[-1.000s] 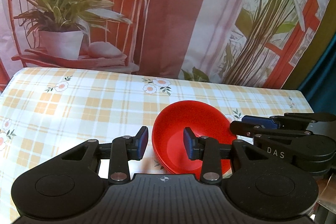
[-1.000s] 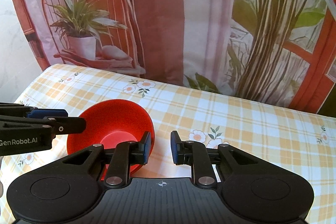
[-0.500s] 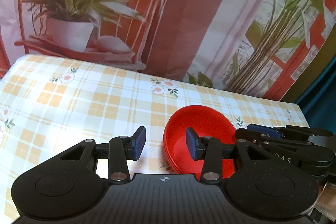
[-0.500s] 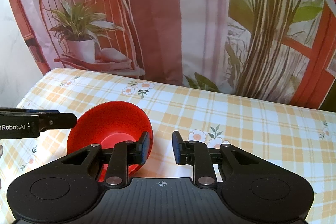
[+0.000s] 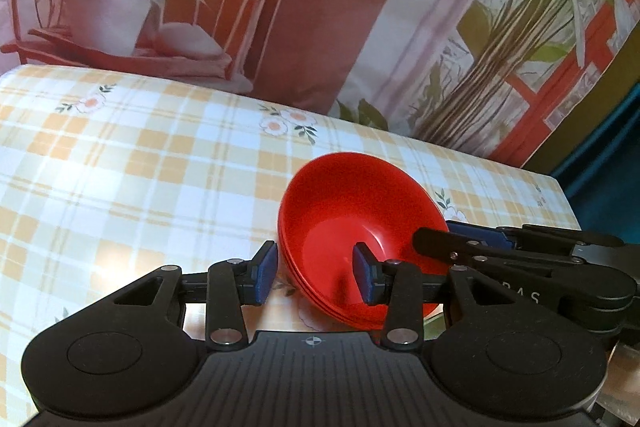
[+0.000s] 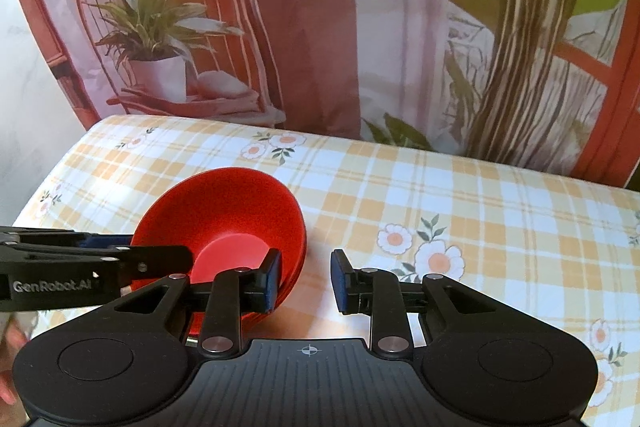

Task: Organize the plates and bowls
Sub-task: 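Close the left gripper on the bowl stack rim while the right gripper closes opposite, then lift the red bowl stack with both grippers and carry it over the plate stack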

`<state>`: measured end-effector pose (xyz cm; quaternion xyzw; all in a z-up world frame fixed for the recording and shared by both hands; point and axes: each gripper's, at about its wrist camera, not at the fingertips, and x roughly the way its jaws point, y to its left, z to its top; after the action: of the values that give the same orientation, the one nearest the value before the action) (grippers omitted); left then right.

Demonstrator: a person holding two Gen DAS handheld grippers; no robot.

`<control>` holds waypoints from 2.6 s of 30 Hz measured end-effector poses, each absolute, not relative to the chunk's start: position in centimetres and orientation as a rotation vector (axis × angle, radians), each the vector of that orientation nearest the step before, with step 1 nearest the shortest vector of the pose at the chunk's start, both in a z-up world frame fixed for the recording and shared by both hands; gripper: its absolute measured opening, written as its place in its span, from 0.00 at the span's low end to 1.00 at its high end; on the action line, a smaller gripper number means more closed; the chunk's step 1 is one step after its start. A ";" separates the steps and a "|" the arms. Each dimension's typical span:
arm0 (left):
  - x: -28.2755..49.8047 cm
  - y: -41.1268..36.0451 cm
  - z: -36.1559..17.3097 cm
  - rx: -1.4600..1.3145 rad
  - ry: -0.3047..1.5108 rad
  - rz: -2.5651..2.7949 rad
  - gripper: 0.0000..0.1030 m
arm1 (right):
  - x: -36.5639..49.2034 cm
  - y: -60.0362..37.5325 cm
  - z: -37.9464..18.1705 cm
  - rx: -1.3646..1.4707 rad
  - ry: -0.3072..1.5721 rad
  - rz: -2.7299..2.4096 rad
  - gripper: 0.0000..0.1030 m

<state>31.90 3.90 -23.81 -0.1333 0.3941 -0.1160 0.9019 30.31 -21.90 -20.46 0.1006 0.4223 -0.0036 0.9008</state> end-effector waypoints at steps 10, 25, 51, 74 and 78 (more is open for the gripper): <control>32.2 3.9 -23.9 -0.267 0.824 -0.218 0.27 | 30.2 -22.0 -20.6 0.239 0.882 0.017 0.22; 32.0 3.4 -22.9 -0.243 0.787 -0.219 0.26 | 29.9 -22.1 -19.8 0.247 0.848 -0.002 0.14; 29.9 2.3 -18.2 -0.195 0.674 -0.231 0.26 | 28.2 -22.7 -14.6 0.235 0.745 -0.029 0.14; 22.1 0.3 -15.2 -0.141 0.602 -0.268 0.26 | 20.4 -22.4 -10.2 0.210 0.692 -0.060 0.14; 21.0 0.0 -15.6 -0.142 0.609 -0.274 0.26 | 19.1 -22.2 -10.3 0.207 0.698 -0.061 0.14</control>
<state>20.98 -0.01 -15.64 -0.0695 0.2985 -0.1345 0.9423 19.10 -22.19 -10.34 0.1011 0.3411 -0.0300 0.9341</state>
